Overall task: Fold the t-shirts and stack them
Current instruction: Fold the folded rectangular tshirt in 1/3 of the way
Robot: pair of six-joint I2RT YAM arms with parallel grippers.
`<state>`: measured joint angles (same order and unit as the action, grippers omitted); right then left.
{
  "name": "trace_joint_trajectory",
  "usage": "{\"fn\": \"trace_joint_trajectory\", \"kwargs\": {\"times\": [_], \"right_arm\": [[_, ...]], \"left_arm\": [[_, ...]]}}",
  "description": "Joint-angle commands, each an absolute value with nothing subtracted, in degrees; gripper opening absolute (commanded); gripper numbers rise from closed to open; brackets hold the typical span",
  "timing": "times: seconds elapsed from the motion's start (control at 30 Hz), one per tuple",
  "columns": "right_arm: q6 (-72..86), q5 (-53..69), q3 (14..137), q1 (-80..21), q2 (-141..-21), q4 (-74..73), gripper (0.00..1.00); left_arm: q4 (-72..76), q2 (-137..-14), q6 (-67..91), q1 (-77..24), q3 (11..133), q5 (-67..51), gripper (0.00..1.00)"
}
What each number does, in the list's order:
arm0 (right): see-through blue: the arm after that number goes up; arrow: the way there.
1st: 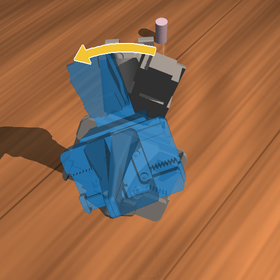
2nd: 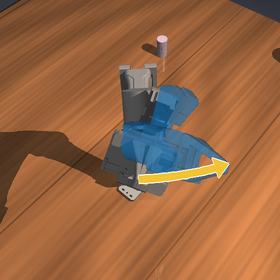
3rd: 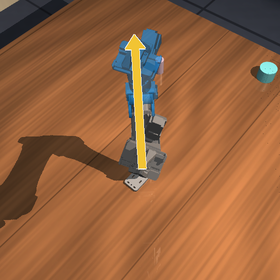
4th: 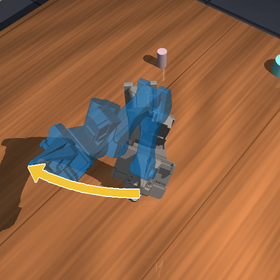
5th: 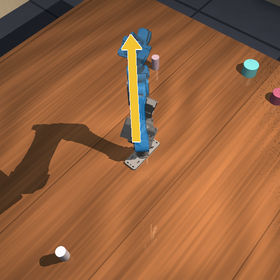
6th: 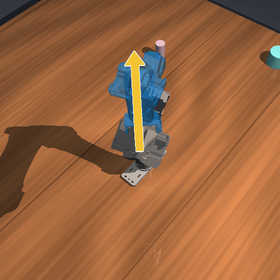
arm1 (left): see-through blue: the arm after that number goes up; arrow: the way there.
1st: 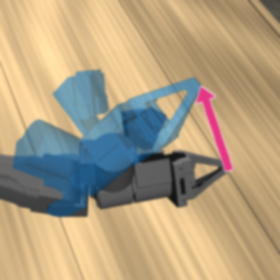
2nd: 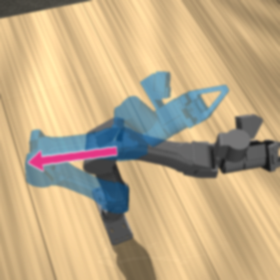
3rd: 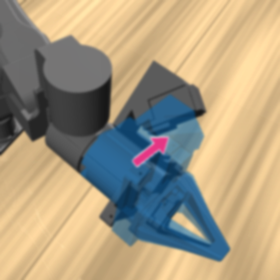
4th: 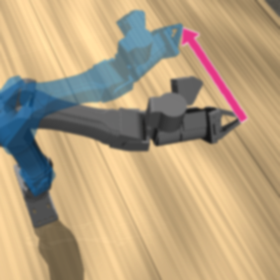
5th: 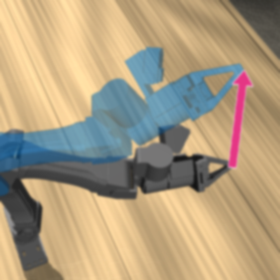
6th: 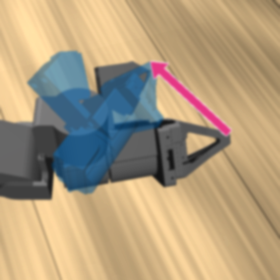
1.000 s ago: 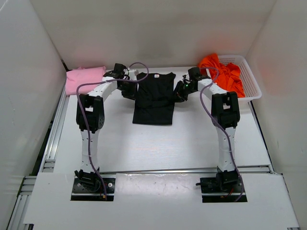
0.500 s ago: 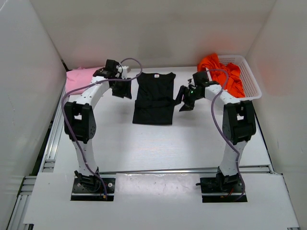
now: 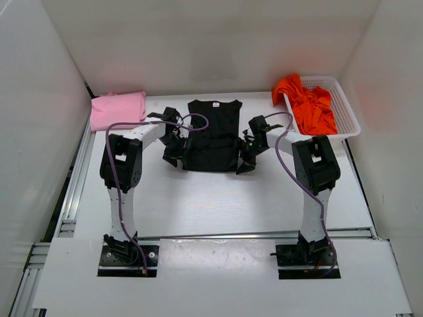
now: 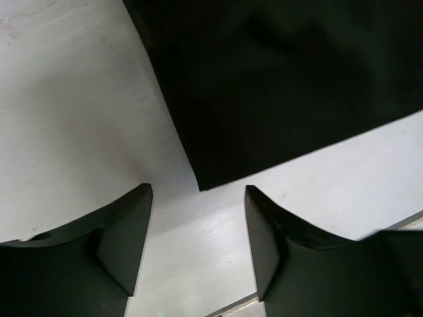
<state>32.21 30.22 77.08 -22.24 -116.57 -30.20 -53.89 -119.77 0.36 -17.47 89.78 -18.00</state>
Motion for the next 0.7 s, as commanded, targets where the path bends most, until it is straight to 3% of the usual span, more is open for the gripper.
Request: {"fn": "trace_joint_trajectory", "kwargs": {"times": [0.0,0.07,0.1,0.2,0.23,0.33,0.37,0.43,0.53,0.67], "right_arm": [[32.8,30.3,78.4,-21.9,-119.9,-28.3,0.63],[33.4,30.3,78.4,-21.9,-120.5,-28.3,0.53],[33.4,30.3,79.1,-21.9,-120.5,-28.3,0.48],[33.9,31.9,80.3,-21.9,-121.8,-27.7,0.36],[33.9,31.9,80.3,-21.9,-121.8,-27.7,0.29],[33.9,31.2,80.9,-21.9,-121.8,-27.7,0.17],[33.9,31.2,80.9,-21.9,-121.8,-27.7,0.08],[33.9,31.8,80.2,-21.9,-121.8,-27.7,0.01],[32.4,32.7,77.1,-21.9,-119.1,-27.7,0.00],[26.1,32.7,70.7,-22.5,-112.8,-32.7,0.00]], "left_arm": [[-53.1,-120.8,0.0,-17.5,91.8,-19.5,0.66],[-53.1,-122.2,0.0,-17.5,91.8,-19.5,0.58],[-53.1,-122.2,0.0,-17.5,91.8,-19.5,0.46],[-53.1,-122.8,0.0,-17.5,92.4,-20.2,0.35],[-53.1,-122.8,0.0,-17.5,92.9,-20.8,0.24],[-52.6,-123.4,0.0,-17.5,93.5,-20.8,0.11],[-52.6,-123.9,0.0,-17.5,94.1,-20.8,0.11],[-52.6,-123.9,0.0,-17.5,94.1,-21.4,0.11],[-53.2,-120.0,0.0,-18.0,90.6,-22.9,0.11],[-53.8,-111.6,0.0,-21.1,81.0,-16.6,0.11]]}}
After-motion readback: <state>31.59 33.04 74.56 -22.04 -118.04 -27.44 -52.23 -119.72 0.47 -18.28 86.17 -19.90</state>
